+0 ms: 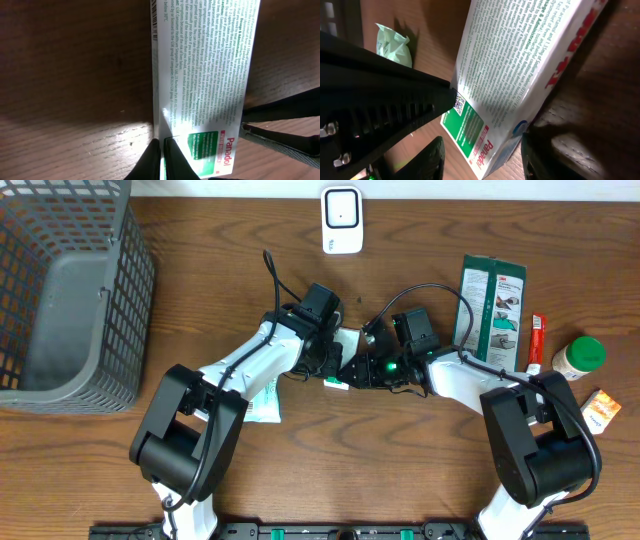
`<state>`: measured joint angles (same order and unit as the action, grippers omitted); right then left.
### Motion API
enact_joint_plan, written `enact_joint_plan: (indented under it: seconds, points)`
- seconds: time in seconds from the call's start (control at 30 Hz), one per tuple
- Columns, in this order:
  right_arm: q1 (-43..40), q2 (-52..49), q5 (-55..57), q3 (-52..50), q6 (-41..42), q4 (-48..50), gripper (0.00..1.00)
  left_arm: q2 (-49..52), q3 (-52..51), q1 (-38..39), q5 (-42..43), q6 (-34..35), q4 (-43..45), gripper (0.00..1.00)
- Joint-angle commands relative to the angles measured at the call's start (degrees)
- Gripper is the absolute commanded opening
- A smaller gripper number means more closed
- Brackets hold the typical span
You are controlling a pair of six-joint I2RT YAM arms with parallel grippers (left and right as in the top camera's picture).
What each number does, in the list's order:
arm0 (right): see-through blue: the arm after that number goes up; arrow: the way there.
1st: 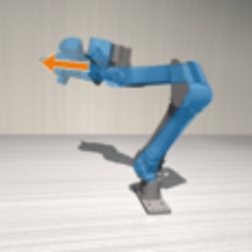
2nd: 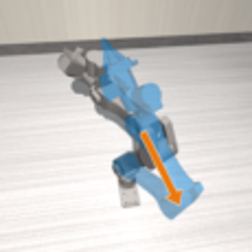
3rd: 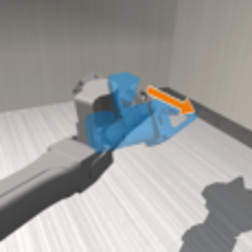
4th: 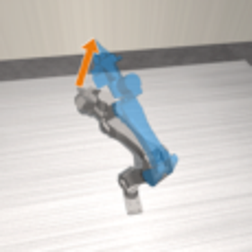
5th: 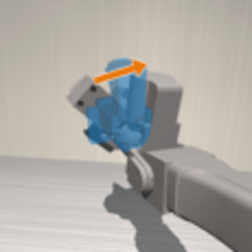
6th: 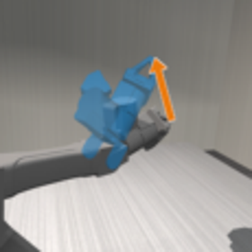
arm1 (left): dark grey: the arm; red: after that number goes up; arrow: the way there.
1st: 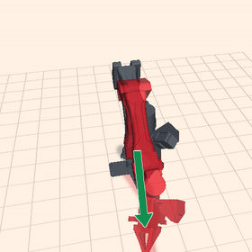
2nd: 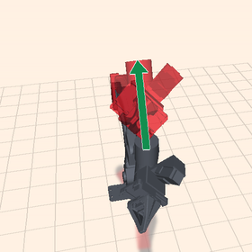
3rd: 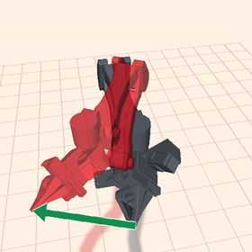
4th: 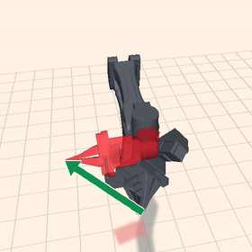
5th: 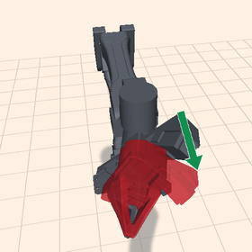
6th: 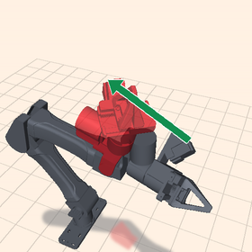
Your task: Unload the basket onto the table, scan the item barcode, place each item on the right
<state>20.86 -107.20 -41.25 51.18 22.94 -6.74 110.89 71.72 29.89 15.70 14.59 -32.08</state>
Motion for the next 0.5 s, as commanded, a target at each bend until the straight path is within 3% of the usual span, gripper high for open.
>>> enact_joint_plan:
  seconds: [0.0,0.47]
  points:
    - [0.4,0.4,-2.3,-0.3,-1.3,0.2,0.45,0.6,-0.6,-0.2,-6.0,-1.2,-0.5,0.08]
    - [0.8,0.4,1.4,-0.3,1.9,0.0,0.5,0.6,-0.6,-0.3,-7.8,-1.3,-1.0,0.07]
